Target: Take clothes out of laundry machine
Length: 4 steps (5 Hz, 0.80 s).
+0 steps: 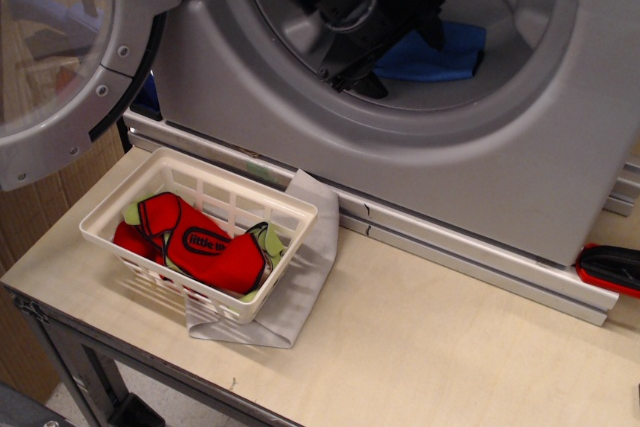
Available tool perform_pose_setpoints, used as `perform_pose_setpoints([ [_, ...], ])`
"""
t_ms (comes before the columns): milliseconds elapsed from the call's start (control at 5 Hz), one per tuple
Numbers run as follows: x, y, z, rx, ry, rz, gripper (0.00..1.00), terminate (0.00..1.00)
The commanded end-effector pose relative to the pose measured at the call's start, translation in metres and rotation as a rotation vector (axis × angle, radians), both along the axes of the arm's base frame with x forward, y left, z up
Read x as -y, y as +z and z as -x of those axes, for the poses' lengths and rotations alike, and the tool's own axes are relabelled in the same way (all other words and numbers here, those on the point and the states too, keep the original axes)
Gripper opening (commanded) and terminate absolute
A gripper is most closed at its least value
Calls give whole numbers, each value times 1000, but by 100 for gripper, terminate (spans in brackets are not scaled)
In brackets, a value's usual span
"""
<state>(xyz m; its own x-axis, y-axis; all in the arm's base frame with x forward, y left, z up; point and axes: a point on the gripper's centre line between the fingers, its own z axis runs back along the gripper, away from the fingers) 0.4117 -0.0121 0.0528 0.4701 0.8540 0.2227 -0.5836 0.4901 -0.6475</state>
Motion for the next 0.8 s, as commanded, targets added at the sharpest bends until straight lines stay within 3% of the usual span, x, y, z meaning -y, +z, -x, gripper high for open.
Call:
perform_pose_setpoints([
  [0, -11, 10, -11, -16, 36, 11, 100, 0],
  [200, -10, 6, -21, -11, 11, 19, 100, 0],
  [400, -5, 0, -34, 50, -38, 57, 100, 0],
  [600, 0, -3, -46, 57, -62, 55, 100, 0],
])
